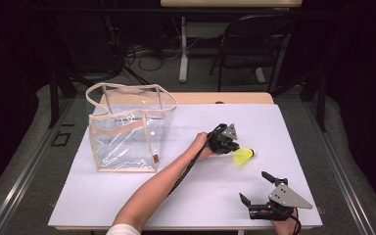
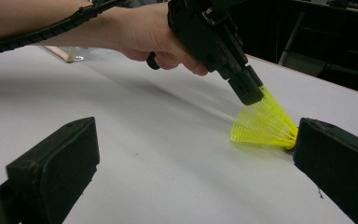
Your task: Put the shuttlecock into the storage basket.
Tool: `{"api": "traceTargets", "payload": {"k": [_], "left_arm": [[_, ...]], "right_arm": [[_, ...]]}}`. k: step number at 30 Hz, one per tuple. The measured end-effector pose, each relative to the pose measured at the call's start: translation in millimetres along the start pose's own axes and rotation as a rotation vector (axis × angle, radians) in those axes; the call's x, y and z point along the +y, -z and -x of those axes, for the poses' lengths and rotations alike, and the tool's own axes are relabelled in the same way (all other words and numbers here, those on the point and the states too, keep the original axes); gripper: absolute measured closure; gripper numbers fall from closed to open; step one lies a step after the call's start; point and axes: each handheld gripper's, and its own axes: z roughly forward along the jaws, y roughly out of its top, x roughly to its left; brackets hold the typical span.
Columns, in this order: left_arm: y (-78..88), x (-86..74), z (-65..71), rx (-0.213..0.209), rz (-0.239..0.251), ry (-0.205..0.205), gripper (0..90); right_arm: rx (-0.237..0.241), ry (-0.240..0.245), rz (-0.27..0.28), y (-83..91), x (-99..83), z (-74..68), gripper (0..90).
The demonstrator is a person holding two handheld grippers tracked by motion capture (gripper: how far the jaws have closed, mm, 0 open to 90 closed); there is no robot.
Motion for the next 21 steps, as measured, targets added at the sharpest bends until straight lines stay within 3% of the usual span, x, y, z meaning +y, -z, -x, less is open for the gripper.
{"api": "traceTargets", "payload": {"k": [10,21], "left_arm": [[1.1,1.5,-0.2,-0.008,0.000,-0.084,90.0],[12.7,5.0,-1.7,-0.023,0.021,-0.130,90.0]], "right_arm": [[0.001,-0.002,0.000,0.0,-0.2,0.1,0.0],[-0.001,0.000,0.000,0.3,-0.1,0.3,0.0]]}}
